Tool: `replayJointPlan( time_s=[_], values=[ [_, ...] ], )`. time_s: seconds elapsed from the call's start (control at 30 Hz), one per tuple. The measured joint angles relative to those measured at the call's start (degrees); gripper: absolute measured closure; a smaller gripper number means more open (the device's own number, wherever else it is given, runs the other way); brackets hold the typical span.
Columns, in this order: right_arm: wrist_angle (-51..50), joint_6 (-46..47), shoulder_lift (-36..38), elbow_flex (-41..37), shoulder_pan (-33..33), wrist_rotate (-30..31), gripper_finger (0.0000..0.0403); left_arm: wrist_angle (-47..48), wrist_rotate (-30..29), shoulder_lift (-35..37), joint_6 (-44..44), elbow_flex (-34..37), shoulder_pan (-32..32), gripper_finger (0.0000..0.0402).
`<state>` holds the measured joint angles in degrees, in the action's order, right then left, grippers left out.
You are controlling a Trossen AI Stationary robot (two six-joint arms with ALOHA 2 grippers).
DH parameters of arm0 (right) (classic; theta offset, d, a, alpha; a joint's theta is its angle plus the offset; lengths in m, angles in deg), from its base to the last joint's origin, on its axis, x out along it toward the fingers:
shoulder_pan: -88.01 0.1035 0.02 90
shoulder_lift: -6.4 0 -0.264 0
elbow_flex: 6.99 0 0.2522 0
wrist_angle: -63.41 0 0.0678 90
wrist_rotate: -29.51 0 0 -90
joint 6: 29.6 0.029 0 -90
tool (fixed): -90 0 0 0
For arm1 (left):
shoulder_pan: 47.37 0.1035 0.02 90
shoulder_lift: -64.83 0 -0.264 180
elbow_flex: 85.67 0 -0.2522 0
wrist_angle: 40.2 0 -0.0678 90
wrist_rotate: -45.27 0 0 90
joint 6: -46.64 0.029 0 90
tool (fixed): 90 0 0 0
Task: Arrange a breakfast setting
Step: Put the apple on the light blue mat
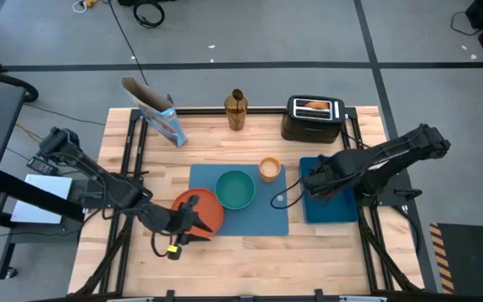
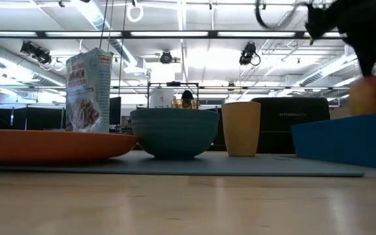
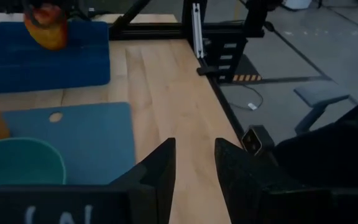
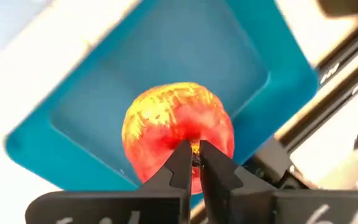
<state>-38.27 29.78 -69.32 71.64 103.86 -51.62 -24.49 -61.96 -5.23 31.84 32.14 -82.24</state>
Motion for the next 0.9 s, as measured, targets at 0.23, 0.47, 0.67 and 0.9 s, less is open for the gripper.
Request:
replayJointPlan(
  time_s=[0.23,0.47,0.67,0.9],
  values=[
    [0.6,-3.0,-0.1,12.7,1.4,6.6,0.0383,3.5,-0.2,1.2,0.5,0.0,0.0,0.0283],
    [15.7,-13.4,-1.3,18.0,2.3,10.4,0.0383,7.9,-3.6,2.5,0.4,0.0,0.0,0.0283],
    [23.9,-29.3,-12.5,26.1,-0.8,11.2,0.0383,13.8,-5.9,11.3,0.1,0.0,0.1,0.0283],
    [29.2,-47.4,-28.9,43.2,-6.6,9.6,0.0383,18.0,-6.9,22.6,1.6,0.0,0.1,0.0283]
  ],
)
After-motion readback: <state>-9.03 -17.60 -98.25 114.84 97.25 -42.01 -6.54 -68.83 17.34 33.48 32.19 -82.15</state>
